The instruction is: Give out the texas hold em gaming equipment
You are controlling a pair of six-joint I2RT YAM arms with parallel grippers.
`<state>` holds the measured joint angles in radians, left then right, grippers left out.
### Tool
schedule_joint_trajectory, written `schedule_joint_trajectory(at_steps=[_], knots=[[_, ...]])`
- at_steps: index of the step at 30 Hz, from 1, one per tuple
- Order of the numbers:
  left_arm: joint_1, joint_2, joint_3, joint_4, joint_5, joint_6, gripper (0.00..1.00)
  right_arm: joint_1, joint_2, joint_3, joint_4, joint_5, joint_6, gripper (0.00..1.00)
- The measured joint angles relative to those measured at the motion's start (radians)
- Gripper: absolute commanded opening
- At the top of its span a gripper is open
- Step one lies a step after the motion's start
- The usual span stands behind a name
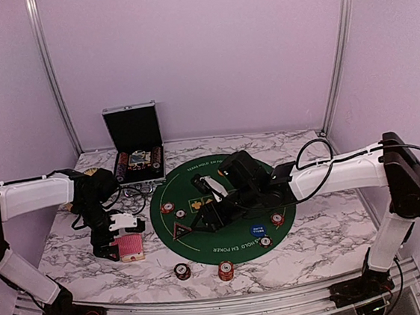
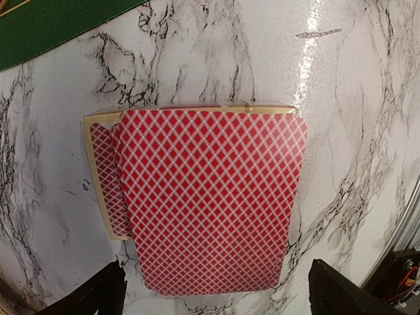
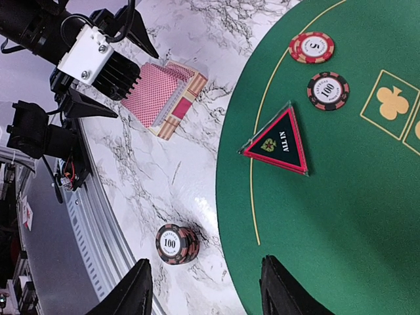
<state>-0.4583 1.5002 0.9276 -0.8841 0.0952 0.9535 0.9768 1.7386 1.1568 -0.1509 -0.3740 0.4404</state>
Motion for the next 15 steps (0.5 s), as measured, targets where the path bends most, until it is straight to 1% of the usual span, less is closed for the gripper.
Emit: schedule_joint_trajectory(at_steps=[15], knots=[[0.000,0.005,-0.003,0.027,-0.004,0.000,0.99,0.000,-0.004,-0.004,0.000,0.000,0.000,0.54]])
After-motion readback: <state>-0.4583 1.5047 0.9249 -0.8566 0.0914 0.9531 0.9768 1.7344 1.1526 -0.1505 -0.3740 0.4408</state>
